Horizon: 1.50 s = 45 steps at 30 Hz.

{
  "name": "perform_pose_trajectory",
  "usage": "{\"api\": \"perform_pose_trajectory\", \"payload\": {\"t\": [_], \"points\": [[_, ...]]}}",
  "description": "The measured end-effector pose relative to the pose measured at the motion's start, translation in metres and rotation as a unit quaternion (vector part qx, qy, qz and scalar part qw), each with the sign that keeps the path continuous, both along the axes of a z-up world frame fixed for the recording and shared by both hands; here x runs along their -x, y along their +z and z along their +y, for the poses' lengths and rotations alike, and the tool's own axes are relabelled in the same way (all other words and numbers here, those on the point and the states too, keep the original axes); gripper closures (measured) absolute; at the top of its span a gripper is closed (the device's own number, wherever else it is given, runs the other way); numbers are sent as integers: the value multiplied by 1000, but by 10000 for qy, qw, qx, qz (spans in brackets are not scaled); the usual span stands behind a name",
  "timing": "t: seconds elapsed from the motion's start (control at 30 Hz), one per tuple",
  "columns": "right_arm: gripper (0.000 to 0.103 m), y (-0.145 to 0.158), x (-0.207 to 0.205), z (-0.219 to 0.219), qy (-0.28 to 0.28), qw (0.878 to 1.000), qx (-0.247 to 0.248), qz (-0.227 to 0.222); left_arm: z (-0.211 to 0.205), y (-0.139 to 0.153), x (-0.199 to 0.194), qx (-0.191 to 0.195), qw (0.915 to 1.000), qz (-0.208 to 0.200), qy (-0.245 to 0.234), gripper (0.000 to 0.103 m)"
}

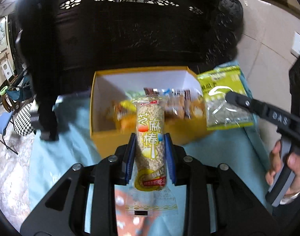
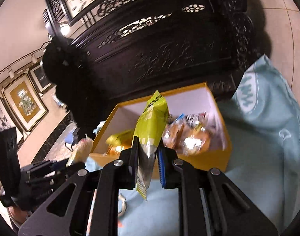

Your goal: Organize snacks

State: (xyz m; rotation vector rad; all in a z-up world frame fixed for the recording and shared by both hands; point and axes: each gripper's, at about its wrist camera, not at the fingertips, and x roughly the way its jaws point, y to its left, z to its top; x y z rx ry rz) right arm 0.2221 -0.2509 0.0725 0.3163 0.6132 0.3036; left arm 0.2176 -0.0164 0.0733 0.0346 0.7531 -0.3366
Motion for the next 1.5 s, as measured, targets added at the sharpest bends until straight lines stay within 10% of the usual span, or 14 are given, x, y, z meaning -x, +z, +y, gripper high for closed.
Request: {"api": "perform_pose_trajectory", "payload": {"t": [0.4,0.47,0.53,1.5], "points": [[83,-10,-73,-7,-272,9984,490,83,-39,-17,-89,-594,9977,106,301,72],[78,-14,-81,-4,-339,9975,616,86,-42,-18,-97,-668,9964,1,523,35],[48,-15,-78,-3,-543,9954,787,-80,-45,-17,-96,-881,9923,-260,836,15],[44,-13,85,6,-197,9952,895,-356,-37,-7,50,-700,9940,-239,807,5]]}}
